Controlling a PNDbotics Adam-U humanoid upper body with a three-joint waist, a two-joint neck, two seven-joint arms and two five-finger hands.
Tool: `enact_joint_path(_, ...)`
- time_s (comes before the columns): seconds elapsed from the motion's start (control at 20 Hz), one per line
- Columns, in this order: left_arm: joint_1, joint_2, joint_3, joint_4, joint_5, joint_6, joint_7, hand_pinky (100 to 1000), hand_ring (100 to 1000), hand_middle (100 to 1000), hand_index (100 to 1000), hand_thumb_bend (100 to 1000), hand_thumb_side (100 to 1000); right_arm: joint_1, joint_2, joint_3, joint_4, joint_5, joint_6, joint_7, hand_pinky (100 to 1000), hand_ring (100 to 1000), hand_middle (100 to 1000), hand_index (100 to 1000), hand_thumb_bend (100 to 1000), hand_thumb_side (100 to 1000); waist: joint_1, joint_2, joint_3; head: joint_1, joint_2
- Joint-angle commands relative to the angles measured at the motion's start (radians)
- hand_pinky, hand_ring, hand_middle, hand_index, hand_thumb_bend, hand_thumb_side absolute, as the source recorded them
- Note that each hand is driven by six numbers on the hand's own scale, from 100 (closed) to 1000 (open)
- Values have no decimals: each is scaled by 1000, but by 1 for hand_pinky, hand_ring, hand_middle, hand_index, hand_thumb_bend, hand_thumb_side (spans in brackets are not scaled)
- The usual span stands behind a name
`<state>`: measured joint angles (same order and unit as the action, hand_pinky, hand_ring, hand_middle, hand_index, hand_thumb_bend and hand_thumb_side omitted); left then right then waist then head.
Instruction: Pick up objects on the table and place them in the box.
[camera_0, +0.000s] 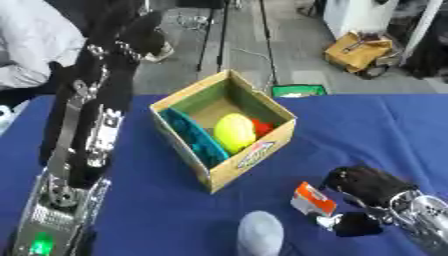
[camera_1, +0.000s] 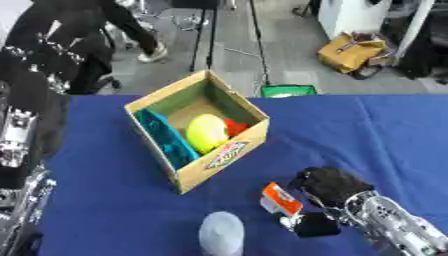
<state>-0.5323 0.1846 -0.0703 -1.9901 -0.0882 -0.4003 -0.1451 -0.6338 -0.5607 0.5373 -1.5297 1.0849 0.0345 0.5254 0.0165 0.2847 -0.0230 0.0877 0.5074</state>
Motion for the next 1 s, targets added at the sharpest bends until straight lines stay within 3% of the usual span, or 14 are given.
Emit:
enact_joint_path(0.05,-16,1,6,-10,4,-1,-4,933,966,995,1000,100,781,-18,-8,-4,5,16,-9,-4,898,947,812,890,407,997,0,-14,2,-2,-15)
enact_joint_path(1.0,-16,-3,7,-10,4,2,-14,934,966,997,1000,100,762,-24,-5,-1,29,75,-9,-80,886,905,591,706,332,924,-2,-14,6,-1,-18)
